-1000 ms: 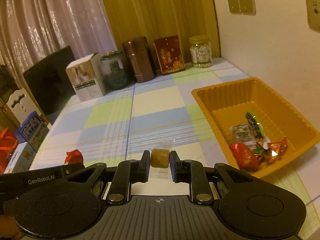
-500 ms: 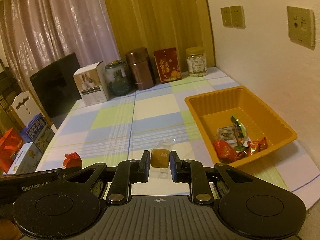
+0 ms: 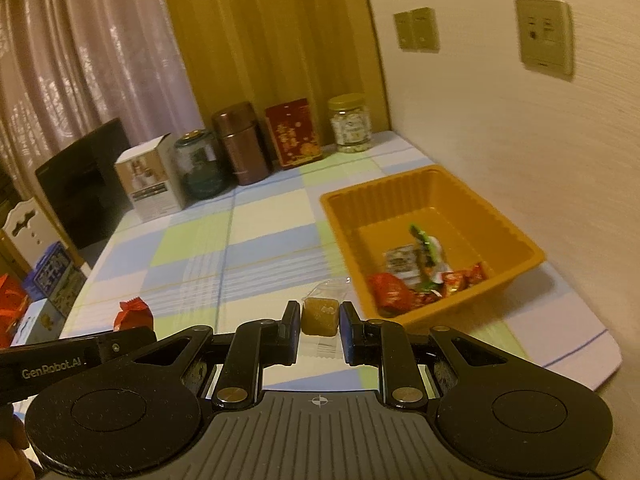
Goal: Organize snacks
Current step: 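Carry the red candy and amber candy over the orange tray with both grippers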
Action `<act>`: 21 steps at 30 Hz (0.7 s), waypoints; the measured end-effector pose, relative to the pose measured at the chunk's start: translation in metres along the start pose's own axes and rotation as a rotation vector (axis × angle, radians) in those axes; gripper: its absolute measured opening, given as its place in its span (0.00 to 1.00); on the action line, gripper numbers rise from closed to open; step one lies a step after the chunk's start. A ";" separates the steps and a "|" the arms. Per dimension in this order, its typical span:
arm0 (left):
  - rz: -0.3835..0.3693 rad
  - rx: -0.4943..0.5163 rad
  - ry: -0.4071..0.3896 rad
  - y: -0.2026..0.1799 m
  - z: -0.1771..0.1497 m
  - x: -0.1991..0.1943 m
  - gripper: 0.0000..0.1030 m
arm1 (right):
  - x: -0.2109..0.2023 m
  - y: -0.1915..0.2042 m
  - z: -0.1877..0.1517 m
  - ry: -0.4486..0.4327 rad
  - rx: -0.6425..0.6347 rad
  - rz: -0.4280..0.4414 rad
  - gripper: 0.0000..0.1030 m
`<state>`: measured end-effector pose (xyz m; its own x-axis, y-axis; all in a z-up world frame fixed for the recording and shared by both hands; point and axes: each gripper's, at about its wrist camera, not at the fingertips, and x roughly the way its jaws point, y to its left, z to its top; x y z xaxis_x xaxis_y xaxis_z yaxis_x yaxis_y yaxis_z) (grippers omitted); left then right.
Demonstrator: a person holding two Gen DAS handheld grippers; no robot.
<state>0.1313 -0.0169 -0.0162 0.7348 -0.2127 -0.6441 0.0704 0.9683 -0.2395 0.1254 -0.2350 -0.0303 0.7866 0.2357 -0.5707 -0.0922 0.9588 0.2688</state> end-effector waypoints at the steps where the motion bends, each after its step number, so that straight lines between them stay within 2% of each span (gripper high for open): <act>1: -0.006 0.003 0.002 -0.003 0.000 0.001 0.22 | -0.002 -0.004 0.000 -0.001 0.005 -0.008 0.20; 21: -0.101 0.069 0.037 -0.060 0.011 0.031 0.22 | -0.012 -0.062 0.011 -0.017 0.094 -0.096 0.20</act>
<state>0.1571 -0.0801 -0.0134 0.6960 -0.3129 -0.6463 0.1900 0.9482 -0.2544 0.1282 -0.2990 -0.0317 0.7996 0.1400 -0.5840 0.0412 0.9574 0.2858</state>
